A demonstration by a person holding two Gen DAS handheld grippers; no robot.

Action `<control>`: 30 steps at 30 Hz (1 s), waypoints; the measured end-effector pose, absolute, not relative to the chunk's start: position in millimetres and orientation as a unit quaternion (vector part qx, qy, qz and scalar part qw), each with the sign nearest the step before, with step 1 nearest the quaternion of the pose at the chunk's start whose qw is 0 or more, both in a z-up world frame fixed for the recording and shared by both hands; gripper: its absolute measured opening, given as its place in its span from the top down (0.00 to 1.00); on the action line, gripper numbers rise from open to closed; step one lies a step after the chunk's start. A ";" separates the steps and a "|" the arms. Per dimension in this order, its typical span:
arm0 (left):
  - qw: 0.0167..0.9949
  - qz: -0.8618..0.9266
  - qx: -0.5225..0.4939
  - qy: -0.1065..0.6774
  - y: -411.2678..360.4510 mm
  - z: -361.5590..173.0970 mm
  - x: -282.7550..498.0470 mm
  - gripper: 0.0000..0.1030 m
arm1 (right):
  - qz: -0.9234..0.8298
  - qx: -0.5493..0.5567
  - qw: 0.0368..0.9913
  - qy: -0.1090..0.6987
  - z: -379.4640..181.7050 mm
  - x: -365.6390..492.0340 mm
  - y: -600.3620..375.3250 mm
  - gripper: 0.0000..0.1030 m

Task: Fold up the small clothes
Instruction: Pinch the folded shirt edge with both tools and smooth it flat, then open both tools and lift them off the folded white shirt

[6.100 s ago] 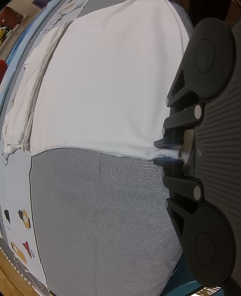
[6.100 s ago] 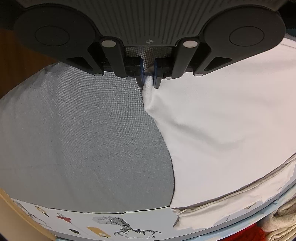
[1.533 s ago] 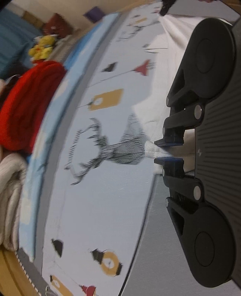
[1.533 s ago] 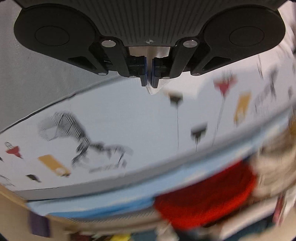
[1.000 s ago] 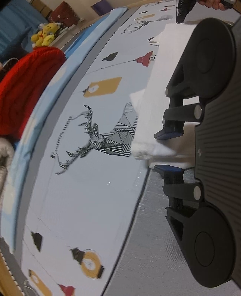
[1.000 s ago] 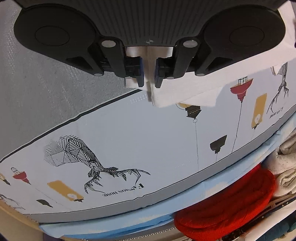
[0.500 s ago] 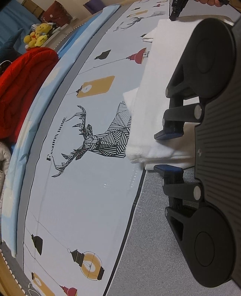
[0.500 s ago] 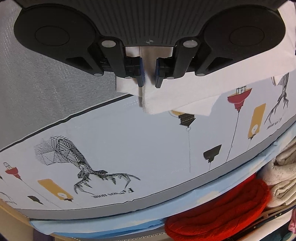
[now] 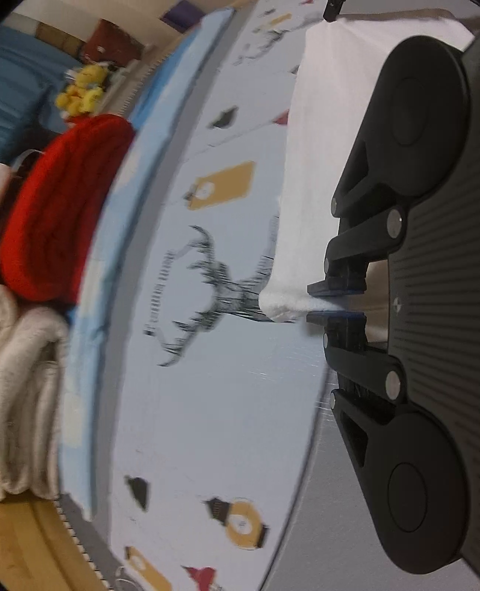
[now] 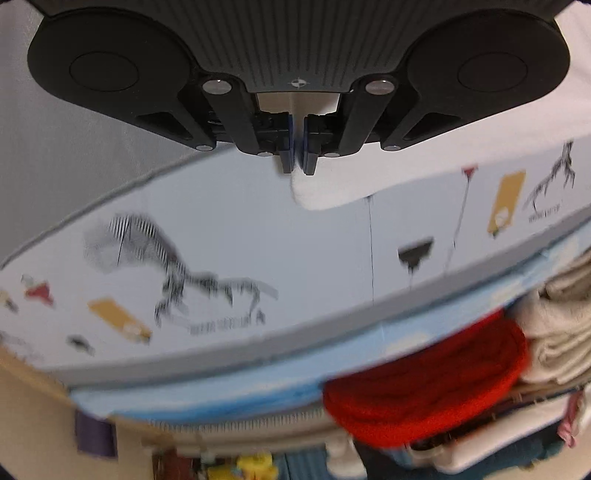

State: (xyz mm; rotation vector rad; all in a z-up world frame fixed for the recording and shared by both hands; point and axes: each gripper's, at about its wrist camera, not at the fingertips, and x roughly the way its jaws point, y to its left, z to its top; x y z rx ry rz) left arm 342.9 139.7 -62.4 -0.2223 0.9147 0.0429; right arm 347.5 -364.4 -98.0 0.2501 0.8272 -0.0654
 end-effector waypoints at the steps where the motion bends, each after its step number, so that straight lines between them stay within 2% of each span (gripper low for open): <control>1: 0.889 0.023 -0.103 0.446 139.4 -63.1 341.9 0.87 | -0.036 0.115 0.906 0.407 -98.9 347.1 -363.8 0.95; 9: 0.880 -0.015 -0.108 0.462 130.7 -39.5 303.0 0.86 | -0.016 0.108 0.891 0.441 -84.0 311.0 -364.2 0.95; 13: 0.865 -0.006 -0.048 0.500 107.8 -21.7 270.7 0.86 | 0.020 0.094 0.885 0.455 -59.5 279.2 -358.9 0.95; 15: 0.871 -0.023 -0.039 0.489 99.3 -13.0 250.3 0.86 | 0.041 0.084 0.889 0.448 -46.3 257.9 -355.3 0.87; 16: 0.873 -0.037 -0.038 0.486 95.1 -11.3 239.2 0.84 | 0.050 0.075 0.892 0.443 -42.0 246.1 -352.9 0.80; 17: 0.872 -0.044 -0.034 0.485 91.6 -12.5 233.4 0.79 | 0.057 0.062 0.894 0.440 -41.0 234.8 -349.4 0.77; 20: 0.865 -0.056 0.013 0.498 79.8 -33.3 218.7 0.79 | 0.067 0.005 0.888 0.454 -53.4 218.1 -336.9 0.77; 22: 0.836 -0.054 0.048 0.543 76.3 -59.9 217.8 0.79 | 0.071 -0.017 0.880 0.469 -70.4 212.2 -330.1 0.77; 25: 0.808 -0.043 0.102 0.578 75.0 -86.6 216.4 0.79 | 0.054 -0.072 0.842 0.533 -106.5 212.5 -320.8 0.77; 27: 0.802 -0.040 0.105 0.587 80.6 -92.9 212.8 0.76 | 0.039 -0.112 0.823 0.555 -121.7 212.5 -316.8 0.79; 30: 0.822 -0.044 0.071 0.564 89.4 -79.4 205.2 0.76 | 0.038 -0.085 0.839 0.536 -109.0 210.2 -320.5 0.79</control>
